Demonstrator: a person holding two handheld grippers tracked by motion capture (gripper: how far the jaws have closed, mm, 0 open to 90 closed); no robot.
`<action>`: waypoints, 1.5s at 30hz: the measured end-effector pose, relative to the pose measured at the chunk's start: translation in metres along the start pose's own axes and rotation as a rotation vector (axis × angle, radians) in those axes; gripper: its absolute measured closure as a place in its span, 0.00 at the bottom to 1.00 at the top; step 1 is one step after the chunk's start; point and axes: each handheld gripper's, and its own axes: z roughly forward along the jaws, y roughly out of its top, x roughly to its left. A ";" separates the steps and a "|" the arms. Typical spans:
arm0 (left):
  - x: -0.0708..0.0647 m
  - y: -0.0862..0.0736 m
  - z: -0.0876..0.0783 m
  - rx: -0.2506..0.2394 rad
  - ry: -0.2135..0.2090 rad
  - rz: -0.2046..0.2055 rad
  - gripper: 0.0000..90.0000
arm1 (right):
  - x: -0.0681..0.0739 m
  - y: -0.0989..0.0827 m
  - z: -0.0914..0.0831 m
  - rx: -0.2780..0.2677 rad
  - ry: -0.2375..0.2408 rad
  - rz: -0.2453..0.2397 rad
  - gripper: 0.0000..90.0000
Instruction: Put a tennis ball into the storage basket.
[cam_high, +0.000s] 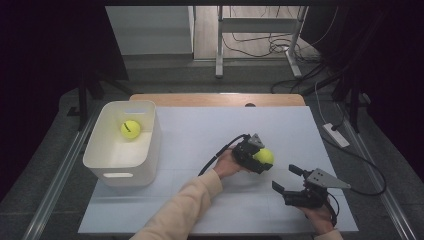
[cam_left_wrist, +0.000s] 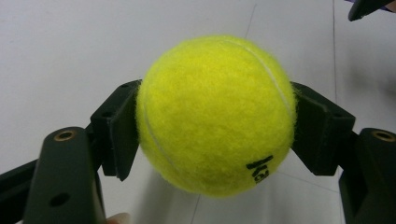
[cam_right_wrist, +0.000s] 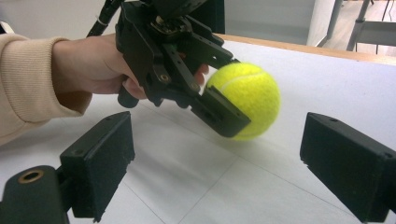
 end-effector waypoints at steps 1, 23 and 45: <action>0.001 -0.001 -0.002 -0.003 0.005 -0.009 0.30 | 0.000 0.000 0.000 0.000 0.000 0.001 0.11; 0.010 -0.010 -0.036 -0.046 0.063 -0.027 0.30 | 0.001 -0.001 0.002 0.008 -0.002 -0.003 0.11; 0.011 -0.011 -0.072 -0.099 0.110 -0.028 0.30 | 0.001 -0.001 0.004 0.014 -0.005 -0.006 0.11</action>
